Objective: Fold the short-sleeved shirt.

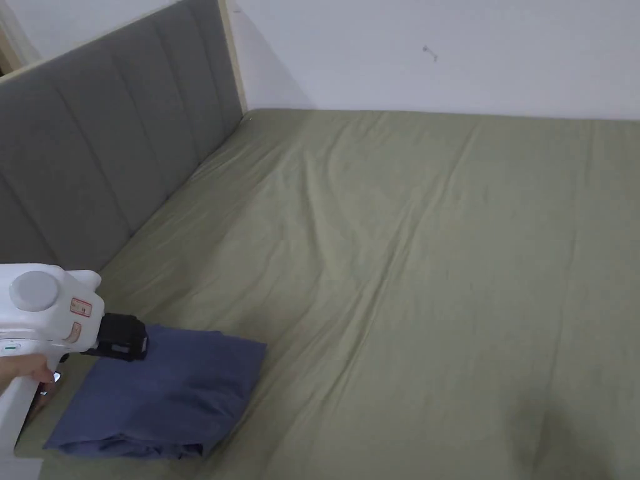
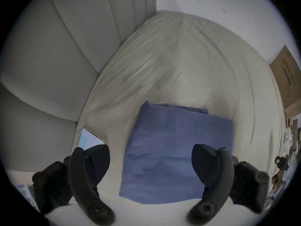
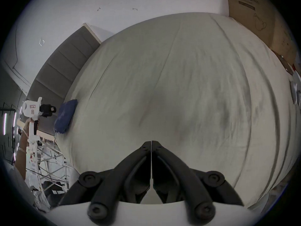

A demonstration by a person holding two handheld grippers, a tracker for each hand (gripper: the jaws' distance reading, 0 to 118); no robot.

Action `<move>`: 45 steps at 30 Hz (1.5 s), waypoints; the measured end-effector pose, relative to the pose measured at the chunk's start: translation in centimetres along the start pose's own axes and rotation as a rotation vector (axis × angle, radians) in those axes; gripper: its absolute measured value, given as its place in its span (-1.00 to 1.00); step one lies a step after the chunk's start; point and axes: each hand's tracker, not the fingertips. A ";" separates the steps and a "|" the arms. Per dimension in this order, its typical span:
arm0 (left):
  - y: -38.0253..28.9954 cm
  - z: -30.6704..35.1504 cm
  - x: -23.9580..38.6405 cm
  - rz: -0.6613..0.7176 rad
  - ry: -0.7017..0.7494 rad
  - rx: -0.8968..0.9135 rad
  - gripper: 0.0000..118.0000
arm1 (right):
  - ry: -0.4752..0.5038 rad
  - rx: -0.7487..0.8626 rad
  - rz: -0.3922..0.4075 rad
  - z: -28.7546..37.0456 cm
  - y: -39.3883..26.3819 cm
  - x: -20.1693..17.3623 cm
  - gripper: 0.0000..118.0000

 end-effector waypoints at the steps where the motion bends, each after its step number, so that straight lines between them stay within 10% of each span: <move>1: 0.2 0.0 0.0 0.003 -0.014 0.017 0.80 | -0.005 -0.001 0.009 0.2 -0.1 0.1 -1.00; 5: -0.9 2.5 2.4 0.052 -0.162 0.058 0.67 | -0.014 0.004 0.011 1.0 -0.9 0.7 -1.00; 8: -3.5 4.7 6.3 0.048 -0.261 0.113 -0.97 | 0.001 0.014 -0.013 1.8 -1.5 1.4 -1.00; 22: -15.7 15.9 24.6 -0.147 -0.280 0.471 -1.00 | -0.006 0.170 -0.036 8.7 -3.8 3.4 -1.00; 45: -21.9 28.9 33.5 -0.221 -0.282 1.011 -1.00 | -0.360 0.930 0.240 24.1 -1.8 -4.3 -1.00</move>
